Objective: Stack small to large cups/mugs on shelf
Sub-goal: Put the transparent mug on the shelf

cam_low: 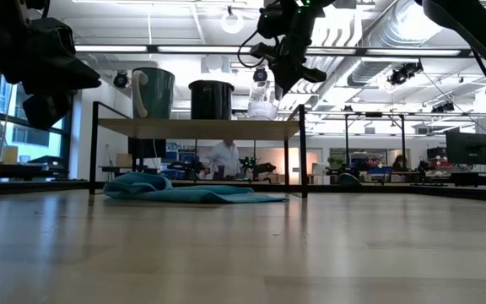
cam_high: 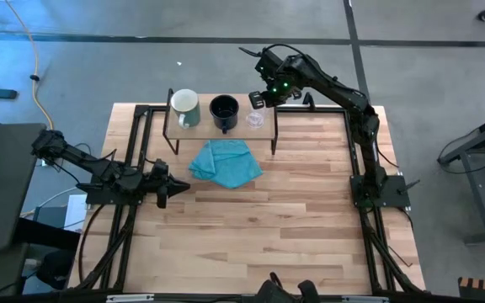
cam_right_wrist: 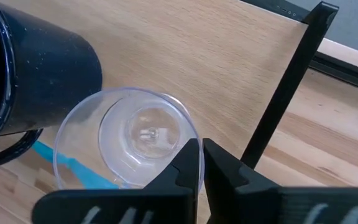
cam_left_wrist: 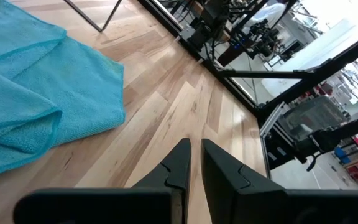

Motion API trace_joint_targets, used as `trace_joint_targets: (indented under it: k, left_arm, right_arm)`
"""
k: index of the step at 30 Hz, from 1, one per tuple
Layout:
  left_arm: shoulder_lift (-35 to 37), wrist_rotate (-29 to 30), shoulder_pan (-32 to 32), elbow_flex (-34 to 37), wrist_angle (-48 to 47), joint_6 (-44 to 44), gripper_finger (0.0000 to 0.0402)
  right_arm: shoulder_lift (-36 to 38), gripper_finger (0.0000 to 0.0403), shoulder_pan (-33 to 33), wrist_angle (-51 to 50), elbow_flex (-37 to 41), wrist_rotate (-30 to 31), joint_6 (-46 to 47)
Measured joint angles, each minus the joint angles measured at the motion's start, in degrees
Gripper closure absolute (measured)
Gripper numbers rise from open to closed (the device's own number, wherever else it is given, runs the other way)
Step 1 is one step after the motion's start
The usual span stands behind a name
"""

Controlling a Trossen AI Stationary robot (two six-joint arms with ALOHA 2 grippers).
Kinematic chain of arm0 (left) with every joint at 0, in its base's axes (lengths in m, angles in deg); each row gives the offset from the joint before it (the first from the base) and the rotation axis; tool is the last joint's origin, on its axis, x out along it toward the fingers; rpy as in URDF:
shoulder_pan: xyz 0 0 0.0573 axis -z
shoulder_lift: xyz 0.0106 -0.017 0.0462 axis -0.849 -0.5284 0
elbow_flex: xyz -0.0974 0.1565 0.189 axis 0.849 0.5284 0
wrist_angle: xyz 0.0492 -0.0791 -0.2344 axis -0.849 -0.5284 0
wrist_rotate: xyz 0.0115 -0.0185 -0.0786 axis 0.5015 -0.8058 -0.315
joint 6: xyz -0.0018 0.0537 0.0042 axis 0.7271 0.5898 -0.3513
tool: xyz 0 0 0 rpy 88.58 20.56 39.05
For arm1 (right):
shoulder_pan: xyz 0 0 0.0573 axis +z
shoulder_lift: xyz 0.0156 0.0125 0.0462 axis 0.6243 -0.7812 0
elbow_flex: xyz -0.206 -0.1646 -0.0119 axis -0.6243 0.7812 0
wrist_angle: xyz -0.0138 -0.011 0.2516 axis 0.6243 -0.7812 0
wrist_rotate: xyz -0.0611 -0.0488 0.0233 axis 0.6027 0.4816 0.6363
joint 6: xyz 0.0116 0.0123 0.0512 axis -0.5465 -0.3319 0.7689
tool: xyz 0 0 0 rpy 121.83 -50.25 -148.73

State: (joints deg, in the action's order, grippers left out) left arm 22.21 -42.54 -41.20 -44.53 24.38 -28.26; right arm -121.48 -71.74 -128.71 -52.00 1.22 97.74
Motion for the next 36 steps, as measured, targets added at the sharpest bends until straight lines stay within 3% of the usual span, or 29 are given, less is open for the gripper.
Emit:
trace_joint_targets:
  k: [12, 36]
  left_arm:
    - [0.02, -0.67, 0.0, 0.0, 0.11, -0.46, 0.0376]
    - [0.0, -0.61, 0.0, -0.02, 1.39, -0.49, 0.0376]
  right_arm:
    - [0.08, 0.0402, -0.27, -3.05, -5.31, 1.71, -2.48]
    - [0.44, 0.0403, 0.14, -3.52, -4.42, 1.85, -4.46]
